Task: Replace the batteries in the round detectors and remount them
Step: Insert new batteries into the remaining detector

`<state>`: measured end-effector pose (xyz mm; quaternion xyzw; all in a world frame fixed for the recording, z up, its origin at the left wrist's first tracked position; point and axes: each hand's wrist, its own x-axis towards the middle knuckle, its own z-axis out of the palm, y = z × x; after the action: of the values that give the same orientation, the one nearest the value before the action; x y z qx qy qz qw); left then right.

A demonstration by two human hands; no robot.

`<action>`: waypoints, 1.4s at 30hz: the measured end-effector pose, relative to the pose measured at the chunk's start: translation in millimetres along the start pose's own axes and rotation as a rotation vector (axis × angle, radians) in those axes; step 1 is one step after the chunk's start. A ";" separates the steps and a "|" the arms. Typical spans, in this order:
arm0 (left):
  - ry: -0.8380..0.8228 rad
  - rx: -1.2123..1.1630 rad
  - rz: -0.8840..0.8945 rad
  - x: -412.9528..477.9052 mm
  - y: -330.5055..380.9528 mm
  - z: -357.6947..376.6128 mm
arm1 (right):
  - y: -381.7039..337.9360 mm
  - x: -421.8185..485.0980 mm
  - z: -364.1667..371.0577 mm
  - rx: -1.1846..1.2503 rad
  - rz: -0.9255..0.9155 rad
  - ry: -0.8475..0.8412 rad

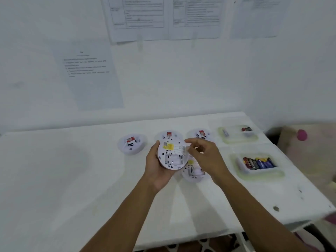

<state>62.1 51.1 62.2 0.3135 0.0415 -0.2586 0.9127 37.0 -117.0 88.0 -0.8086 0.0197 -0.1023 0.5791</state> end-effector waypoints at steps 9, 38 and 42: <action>0.008 0.008 0.017 79.7 -53.5 70.1 | 44.5 91.6 -152.4 -0.246 0.003 0.064; 0.105 -0.046 0.012 164.5 -70.7 90.2 | 101.3 209.0 -221.3 -0.580 0.195 -0.296; 0.086 -0.073 0.016 165.0 -71.3 96.1 | 82.7 199.8 -221.2 -0.248 0.206 -0.311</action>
<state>160.7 -127.3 60.5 0.2913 0.0875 -0.2360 0.9229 197.9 -380.5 106.9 -0.8733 0.0250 0.0864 0.4789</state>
